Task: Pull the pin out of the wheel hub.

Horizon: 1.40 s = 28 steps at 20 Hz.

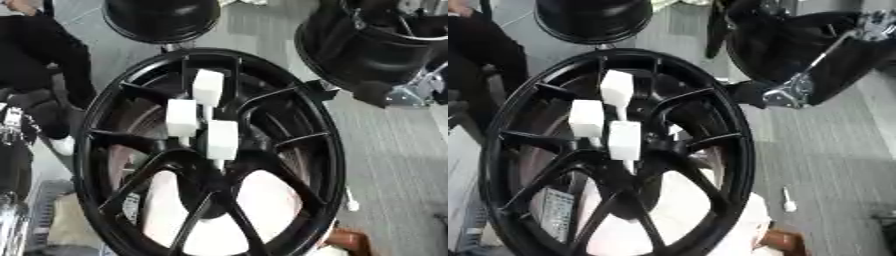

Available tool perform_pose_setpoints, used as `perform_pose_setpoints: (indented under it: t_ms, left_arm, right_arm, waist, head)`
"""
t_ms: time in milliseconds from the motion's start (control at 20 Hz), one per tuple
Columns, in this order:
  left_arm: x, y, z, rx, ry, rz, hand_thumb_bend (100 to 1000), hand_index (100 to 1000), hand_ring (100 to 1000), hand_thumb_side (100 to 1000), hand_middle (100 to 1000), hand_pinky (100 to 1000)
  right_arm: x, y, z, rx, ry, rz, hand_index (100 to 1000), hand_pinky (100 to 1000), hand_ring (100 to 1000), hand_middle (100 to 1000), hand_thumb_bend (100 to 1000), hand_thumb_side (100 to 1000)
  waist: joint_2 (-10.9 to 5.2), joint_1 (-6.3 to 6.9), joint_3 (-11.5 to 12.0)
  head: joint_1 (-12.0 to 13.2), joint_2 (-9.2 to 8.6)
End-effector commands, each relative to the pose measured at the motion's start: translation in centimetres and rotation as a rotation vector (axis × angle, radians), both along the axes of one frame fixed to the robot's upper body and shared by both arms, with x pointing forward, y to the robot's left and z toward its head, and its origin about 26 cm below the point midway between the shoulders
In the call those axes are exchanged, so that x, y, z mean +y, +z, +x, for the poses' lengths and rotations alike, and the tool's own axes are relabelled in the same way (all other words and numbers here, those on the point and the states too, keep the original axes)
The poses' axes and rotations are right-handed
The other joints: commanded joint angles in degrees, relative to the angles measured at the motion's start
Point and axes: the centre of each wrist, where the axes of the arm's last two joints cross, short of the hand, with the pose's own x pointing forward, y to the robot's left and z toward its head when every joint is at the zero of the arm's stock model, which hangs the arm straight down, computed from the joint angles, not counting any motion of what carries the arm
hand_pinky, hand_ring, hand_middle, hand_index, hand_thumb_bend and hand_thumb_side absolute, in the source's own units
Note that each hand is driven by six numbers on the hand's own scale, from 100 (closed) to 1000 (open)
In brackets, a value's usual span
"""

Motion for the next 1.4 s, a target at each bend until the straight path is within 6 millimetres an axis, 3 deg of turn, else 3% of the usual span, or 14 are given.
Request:
perform_pose_setpoints:
  t_ms: [50,450,900,1400]
  left_arm:
    - [0.2,0.7,0.1,-0.018,-0.014,0.02,100,797,831,850,801,893]
    - [-0.1,0.8,0.2,-0.019,-0.031,0.018,100,797,833,851,801,893]
    - [-0.3,0.8,0.3,-0.02,-0.043,0.016,100,797,835,852,801,893]
    - [-0.5,1.1,0.5,-0.031,-0.056,0.016,100,797,836,855,801,894]
  right_arm:
    - [0.8,0.2,0.6,0.018,0.016,-0.027,758,892,794,705,248,395]
    - [3.3,-0.8,2.5,0.057,0.048,-0.09,762,890,796,708,279,432]
    - [4.8,-2.2,4.6,0.084,0.054,-0.158,778,891,802,717,324,451]
    - [5.7,-2.7,5.3,0.079,0.107,-0.176,803,892,809,728,361,475]
  waist:
    - [-0.88,0.23,0.16]
    - [-0.67,0.18,0.87]
    - [-0.45,0.12,1.44]
    - [0.68,-0.12,2.31]
  head:
    - [-0.34,0.24]
    - [-0.86,0.28]
    - [-1.1,0.42]
    - [-1.28,0.32]
